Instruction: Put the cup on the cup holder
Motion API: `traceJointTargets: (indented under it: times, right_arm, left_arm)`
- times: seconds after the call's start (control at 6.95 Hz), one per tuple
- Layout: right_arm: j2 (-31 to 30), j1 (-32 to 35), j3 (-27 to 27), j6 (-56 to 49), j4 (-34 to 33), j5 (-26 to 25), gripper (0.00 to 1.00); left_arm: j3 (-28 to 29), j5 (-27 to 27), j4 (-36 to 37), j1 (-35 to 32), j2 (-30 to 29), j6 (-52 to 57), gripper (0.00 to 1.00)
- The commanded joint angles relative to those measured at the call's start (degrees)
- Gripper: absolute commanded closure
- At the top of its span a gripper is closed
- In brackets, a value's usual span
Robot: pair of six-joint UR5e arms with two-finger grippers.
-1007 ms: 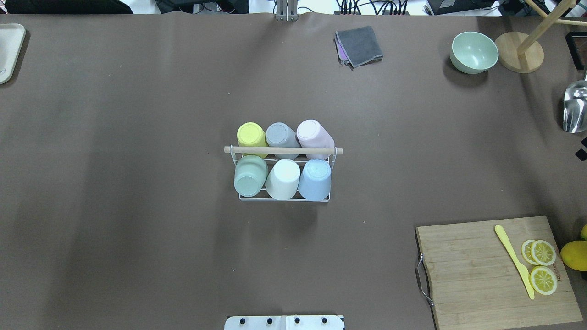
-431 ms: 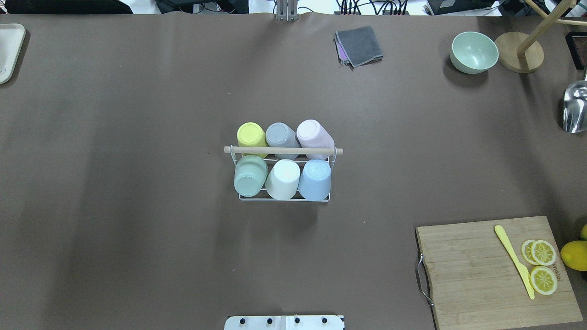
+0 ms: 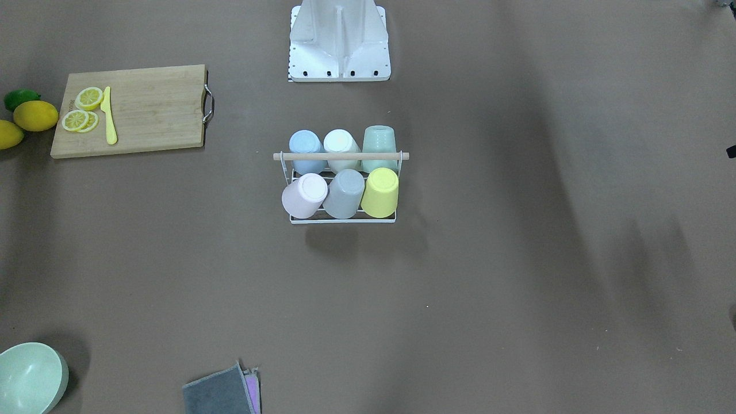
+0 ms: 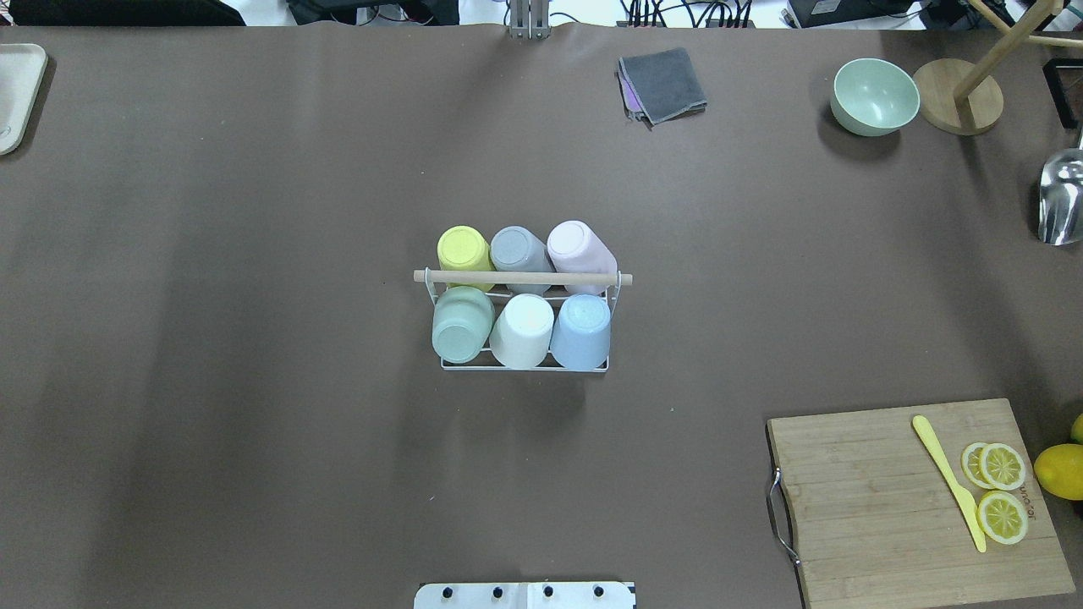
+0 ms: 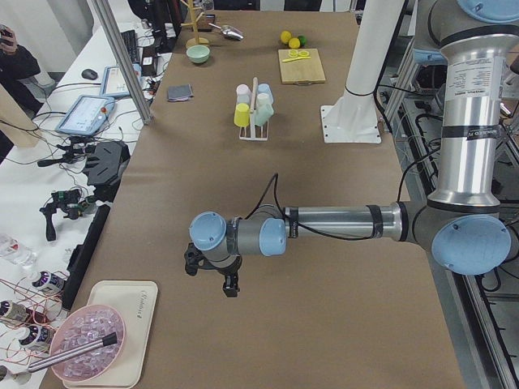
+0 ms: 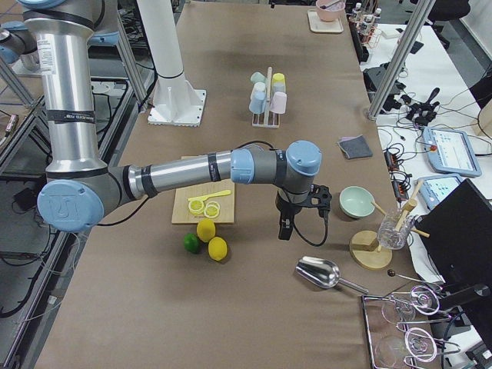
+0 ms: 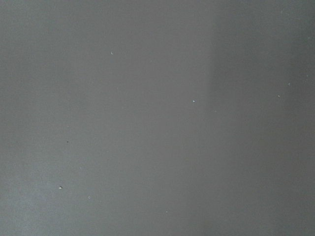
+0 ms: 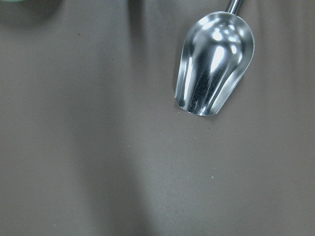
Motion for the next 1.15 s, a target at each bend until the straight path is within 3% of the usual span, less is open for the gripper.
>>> traceJointTargets:
  times: [0.0,0.29,0.43,1.01]
  right_arm:
    - [0.04,0.21,-1.19,0.78,0.08,2.94,0.01]
    - [-0.05,0.21,-3.82,0.61,0.95,3.04,0.01]
    - [-0.05,0.21,-5.84,0.69,4.79,3.56,0.01]
    - [0.39,0.21,-6.12,0.78,5.88,3.13,0.01]
  left_arm:
    - [0.08,-0.11,-0.85,0.0,0.04,-0.16,0.03]
    - [-0.01,-0.29,-1.2,0.0,0.04,-0.25,0.03]
    - [-0.01,-1.16,-1.98,0.0,0.21,-0.17,0.03]
    - [0.61,-1.43,-2.87,0.0,0.21,-0.16,0.03]
